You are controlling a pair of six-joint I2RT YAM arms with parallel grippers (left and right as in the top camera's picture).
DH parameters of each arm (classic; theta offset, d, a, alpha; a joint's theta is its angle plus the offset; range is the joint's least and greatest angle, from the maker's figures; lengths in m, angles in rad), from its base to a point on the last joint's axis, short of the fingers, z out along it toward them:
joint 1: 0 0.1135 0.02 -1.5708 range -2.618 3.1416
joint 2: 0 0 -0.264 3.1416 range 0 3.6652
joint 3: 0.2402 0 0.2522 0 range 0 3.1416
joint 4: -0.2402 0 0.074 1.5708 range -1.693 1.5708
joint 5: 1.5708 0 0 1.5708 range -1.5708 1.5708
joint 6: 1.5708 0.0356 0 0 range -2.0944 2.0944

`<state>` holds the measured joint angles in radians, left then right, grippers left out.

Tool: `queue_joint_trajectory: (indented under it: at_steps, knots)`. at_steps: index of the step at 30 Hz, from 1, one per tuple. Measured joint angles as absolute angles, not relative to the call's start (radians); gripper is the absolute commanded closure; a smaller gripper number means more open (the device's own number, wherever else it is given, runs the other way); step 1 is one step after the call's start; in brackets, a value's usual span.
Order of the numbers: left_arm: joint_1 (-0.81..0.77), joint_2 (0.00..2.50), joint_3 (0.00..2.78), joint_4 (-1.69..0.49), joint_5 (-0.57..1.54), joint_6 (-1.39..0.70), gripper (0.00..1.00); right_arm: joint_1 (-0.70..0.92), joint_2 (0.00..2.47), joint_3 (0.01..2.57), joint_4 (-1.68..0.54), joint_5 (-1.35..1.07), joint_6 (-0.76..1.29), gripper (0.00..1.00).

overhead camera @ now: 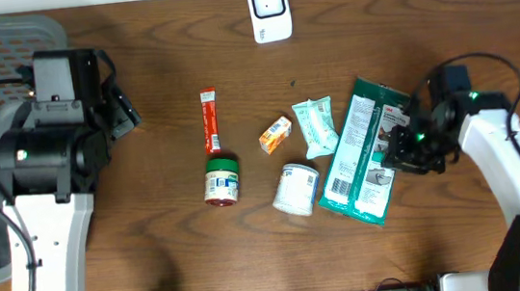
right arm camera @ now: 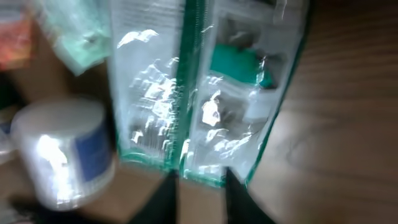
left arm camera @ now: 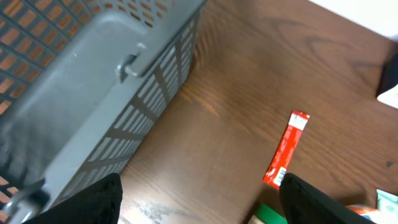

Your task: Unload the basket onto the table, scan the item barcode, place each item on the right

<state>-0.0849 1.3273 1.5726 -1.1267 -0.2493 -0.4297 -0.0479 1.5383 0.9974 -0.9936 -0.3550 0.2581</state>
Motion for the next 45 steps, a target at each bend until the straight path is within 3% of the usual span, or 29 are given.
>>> queue_joint_trajectory:
  at_steps: [12, 24, 27, 29, 30, 31, 33, 40, 45]
  knots:
    - [-0.085, 1.34, 1.573, -1.131, -0.25, -0.43, 0.18, -0.048, 1.538, 0.752, -0.572, -0.208, 0.524, 0.88]
    - [-0.085, 1.34, 1.573, -1.133, -0.249, -0.43, 0.18, -0.051, 1.538, 0.775, -0.576, -0.081, 0.54, 0.72]
    - [-0.085, 1.34, 1.573, -1.134, -0.25, -0.43, 0.18, -0.052, 1.538, 0.833, -0.654, -0.131, 0.475, 0.53]
    - [-0.085, 1.34, 1.573, -1.133, -0.25, -0.43, 0.18, -0.062, 1.538, 0.884, -0.762, -0.175, 0.412, 0.48]
    - [-0.085, 1.34, 1.573, -1.134, -0.249, -0.43, 0.18, -0.068, 1.538, 0.91, -0.811, -0.193, 0.387, 0.36]
    - [-0.085, 1.34, 1.573, -1.134, -0.25, -0.43, 0.18, -0.074, 1.537, 0.935, -0.853, -0.207, 0.366, 0.19]
    - [-0.085, 1.34, 1.573, -1.134, -0.249, -0.43, 0.17, -0.091, 1.535, 0.985, -0.916, -0.233, 0.314, 0.01]
    - [-0.085, 1.34, 1.573, -1.134, -0.25, -0.43, 0.18, -0.15, 1.522, 1.018, -0.917, -0.262, 0.233, 0.01]
    - [-0.085, 1.34, 1.573, -1.134, -0.249, -0.43, 0.18, -0.16, 1.521, 0.922, -0.794, -0.266, 0.222, 0.02]
